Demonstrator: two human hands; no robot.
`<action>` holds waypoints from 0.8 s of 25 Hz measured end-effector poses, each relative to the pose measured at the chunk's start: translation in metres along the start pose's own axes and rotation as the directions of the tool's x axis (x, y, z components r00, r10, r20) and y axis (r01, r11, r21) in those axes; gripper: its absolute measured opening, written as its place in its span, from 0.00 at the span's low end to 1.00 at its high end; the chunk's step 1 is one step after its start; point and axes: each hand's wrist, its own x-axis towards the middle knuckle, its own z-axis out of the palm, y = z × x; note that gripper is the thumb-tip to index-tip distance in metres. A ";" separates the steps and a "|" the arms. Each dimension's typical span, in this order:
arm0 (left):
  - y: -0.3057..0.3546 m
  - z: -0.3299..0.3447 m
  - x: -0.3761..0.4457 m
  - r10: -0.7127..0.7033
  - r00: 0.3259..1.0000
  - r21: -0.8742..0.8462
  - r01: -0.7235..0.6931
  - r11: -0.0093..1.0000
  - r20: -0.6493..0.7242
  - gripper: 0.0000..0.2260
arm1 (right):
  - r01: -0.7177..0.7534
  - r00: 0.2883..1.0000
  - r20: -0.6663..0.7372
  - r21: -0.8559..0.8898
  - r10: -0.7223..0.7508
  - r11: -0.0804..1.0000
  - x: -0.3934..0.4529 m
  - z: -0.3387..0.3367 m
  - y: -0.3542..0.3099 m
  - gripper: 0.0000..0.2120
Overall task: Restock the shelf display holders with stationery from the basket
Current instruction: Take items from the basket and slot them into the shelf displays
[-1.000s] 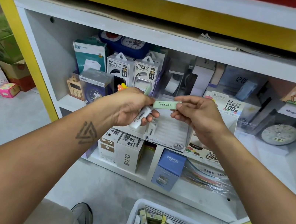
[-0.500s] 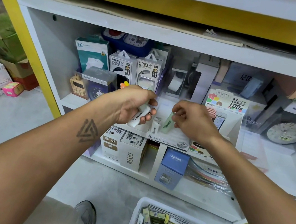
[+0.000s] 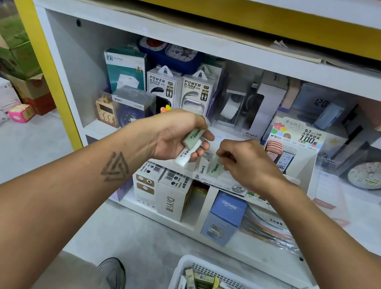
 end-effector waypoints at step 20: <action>-0.014 0.019 0.022 0.115 0.993 0.343 -0.117 0.932 0.026 0.14 | -0.138 0.921 -0.084 0.843 0.380 0.520 -0.005 -0.028 0.002 0.04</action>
